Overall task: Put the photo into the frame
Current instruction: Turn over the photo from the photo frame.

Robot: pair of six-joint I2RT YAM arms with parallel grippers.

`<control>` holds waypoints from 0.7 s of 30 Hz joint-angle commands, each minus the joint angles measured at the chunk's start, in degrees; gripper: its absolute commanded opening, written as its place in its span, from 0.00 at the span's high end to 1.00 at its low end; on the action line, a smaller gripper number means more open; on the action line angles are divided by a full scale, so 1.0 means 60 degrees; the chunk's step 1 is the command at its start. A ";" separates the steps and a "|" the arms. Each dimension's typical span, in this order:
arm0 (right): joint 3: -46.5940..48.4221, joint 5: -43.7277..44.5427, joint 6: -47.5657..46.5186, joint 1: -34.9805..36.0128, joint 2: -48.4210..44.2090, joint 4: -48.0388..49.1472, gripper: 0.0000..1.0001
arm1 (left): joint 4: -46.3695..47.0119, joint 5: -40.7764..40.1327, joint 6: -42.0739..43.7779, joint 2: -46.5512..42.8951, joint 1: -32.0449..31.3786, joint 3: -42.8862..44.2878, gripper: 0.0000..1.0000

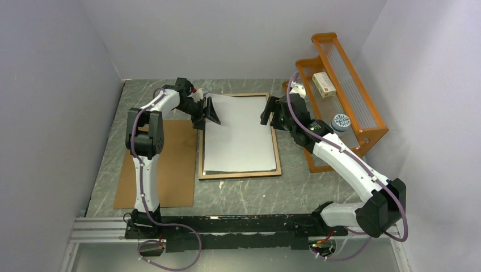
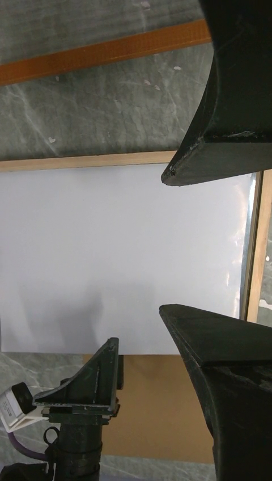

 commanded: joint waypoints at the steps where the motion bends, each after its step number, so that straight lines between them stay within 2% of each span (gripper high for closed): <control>1: -0.0011 0.0227 0.0126 -0.0027 -0.0347 0.0132 0.20 | -0.0393 -0.1090 -0.0827 -0.0402 -0.0032 0.0586 0.20; 10: -0.0164 0.0362 0.0141 -0.0027 -0.0501 0.0241 0.20 | -0.1851 -0.3348 -0.1058 -0.0532 -0.0032 0.1234 0.15; 21: -0.0161 -0.0086 0.0294 -0.0025 -0.0389 0.0444 0.20 | -0.2411 -0.5080 -0.0536 -0.1365 0.0002 0.1395 0.13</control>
